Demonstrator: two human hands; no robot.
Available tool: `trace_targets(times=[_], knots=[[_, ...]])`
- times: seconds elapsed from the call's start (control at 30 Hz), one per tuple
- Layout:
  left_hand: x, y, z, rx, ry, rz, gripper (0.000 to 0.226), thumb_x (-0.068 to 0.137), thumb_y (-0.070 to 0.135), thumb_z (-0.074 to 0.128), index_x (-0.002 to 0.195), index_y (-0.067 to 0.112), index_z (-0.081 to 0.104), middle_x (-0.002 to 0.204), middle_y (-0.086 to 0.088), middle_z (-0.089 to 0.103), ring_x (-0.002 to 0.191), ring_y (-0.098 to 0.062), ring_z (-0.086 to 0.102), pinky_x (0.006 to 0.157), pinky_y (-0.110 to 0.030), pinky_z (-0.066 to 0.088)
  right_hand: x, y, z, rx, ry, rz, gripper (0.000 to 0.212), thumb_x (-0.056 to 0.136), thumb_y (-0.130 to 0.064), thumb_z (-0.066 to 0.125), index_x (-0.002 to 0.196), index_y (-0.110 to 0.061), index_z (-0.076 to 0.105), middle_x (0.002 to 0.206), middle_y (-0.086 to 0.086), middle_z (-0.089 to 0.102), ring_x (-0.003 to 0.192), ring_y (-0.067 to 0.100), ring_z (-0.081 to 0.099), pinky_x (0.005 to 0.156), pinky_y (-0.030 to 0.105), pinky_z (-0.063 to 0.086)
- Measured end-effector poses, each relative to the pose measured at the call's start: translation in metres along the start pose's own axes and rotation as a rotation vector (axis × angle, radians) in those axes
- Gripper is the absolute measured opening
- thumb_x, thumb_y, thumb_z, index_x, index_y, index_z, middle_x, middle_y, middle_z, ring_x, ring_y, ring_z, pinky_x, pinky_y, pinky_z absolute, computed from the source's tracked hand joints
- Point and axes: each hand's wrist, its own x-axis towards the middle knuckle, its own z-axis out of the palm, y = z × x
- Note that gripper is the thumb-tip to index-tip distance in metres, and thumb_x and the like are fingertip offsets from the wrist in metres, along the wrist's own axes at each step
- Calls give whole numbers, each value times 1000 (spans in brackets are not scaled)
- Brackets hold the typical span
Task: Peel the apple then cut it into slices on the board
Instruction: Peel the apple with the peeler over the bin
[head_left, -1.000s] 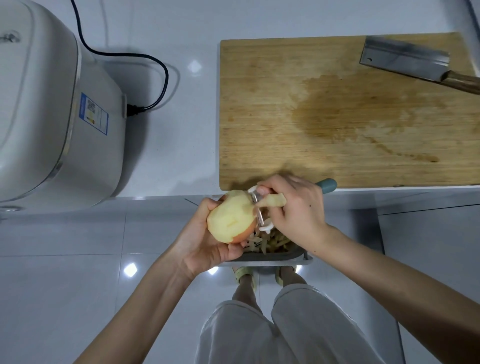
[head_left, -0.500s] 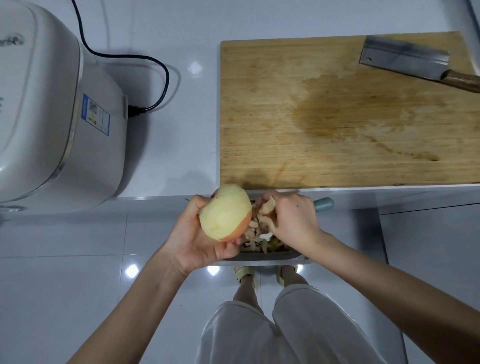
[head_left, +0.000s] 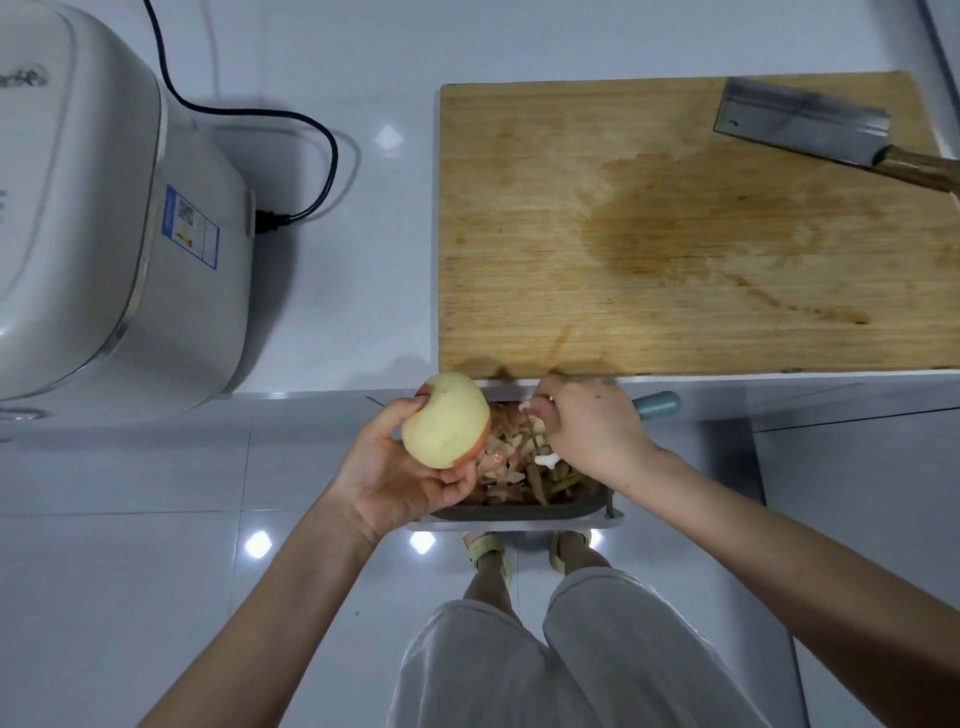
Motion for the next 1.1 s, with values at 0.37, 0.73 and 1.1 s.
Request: trace_targets(times=[0.37, 0.73, 1.1], knots=[[3, -4, 10, -143, 94, -22, 47, 74, 29, 69, 110, 0, 59, 94, -23, 64, 79, -33, 66, 67, -42, 60, -7, -21, 0, 62, 546, -409, 13, 83, -9, 56, 85, -7, 69, 64, 4, 65, 60, 24, 56, 55, 29, 43], [4, -14, 22, 4, 221, 21, 34, 82, 38, 55, 77, 5, 58, 68, -9, 55, 62, -16, 47, 52, -25, 53, -5, -36, -4, -10, 736, -452, 22, 89, -19, 54, 80, -10, 71, 61, 0, 62, 55, 21, 53, 55, 29, 32], [-12, -11, 25, 76, -26, -92, 47, 67, 39, 57, 82, -3, 69, 73, -18, 62, 55, -21, 56, 47, -21, 47, -6, -15, 12, 165, 514, -326, 17, 68, -10, 47, 71, -9, 64, 54, 2, 59, 49, 22, 56, 49, 20, 34]])
